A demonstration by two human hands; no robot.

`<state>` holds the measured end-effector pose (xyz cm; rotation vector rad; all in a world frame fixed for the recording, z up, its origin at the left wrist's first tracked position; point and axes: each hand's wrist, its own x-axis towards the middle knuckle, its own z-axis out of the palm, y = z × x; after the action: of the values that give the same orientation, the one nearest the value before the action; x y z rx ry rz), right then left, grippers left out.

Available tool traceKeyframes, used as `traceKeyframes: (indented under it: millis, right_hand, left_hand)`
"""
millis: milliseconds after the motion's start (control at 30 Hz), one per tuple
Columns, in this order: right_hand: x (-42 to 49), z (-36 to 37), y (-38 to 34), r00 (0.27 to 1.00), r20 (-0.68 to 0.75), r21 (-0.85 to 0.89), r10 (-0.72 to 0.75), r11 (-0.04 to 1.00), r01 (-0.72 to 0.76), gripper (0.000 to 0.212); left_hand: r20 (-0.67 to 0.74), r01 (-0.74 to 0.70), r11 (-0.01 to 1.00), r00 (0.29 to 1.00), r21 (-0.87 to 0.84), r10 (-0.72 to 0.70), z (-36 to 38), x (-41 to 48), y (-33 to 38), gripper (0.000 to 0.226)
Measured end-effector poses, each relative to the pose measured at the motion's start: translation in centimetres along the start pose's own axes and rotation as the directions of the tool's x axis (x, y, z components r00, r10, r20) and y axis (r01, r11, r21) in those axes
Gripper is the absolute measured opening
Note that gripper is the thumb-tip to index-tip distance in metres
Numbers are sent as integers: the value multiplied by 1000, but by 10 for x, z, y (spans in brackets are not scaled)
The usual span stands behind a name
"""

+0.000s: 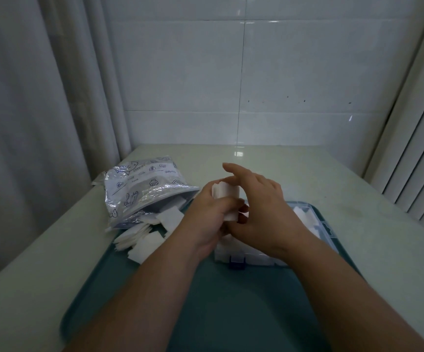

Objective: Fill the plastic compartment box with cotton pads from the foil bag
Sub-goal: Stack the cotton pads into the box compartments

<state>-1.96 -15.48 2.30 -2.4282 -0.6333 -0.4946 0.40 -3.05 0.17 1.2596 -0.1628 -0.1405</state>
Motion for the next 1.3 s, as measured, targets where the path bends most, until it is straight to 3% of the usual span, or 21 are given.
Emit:
traceKeyframes:
  millis: [100,200,333,467,600,733,800,900,1033,1067,1167,1300]
  right_hand:
    - [-2,-3,3,999,35,146,38,988,-42,89]
    - [-1,-9,5,993,-37,304,115,948,-99,70]
    - [1,-15,6,983,-85,318,165,939,-130,44]
    - [1,-14,7,983,-5,275,181,946,-173,45]
    - [2,-15,9,972,-45,278,231,937,-210,40]
    - [2,-20,16,938,-152,294,312,920,-258,28]
    - [3,-22,22,912,-205,265,355,917,-298,20]
    - [2,-28,29,880,-193,332,434,873,-358,18]
    - [0,-34,34,837,-133,439,531,789,-431,15]
    - [0,-35,35,827,-120,445,549,775,-450,16]
    - [1,-37,35,806,-72,451,587,740,-499,14]
    - [0,-40,36,807,54,402,588,727,-557,18]
  left_hand:
    - [-23,24,1000,999,-12,-24,0,0,1,51]
    - [-45,50,998,998,28,-49,-3,-1,3,70]
    - [11,51,981,998,189,-54,-1,-8,8,80]
    - [27,32,936,999,351,-45,1,-10,11,88]
    - [15,-30,941,1000,336,26,-2,-9,13,87]
    - [-123,-74,913,983,402,135,-9,-4,14,60]
    - [-182,-65,871,968,487,174,-12,-3,15,43]
    - [-154,-49,774,970,631,187,-13,-4,13,23]
    - [-86,-28,494,974,869,207,-15,-5,8,15]
    - [-71,-32,462,977,886,203,-14,-6,8,13]
    - [-48,-20,446,989,895,141,-7,-11,6,18]
    - [-31,-7,342,994,940,106,-2,-14,2,34]
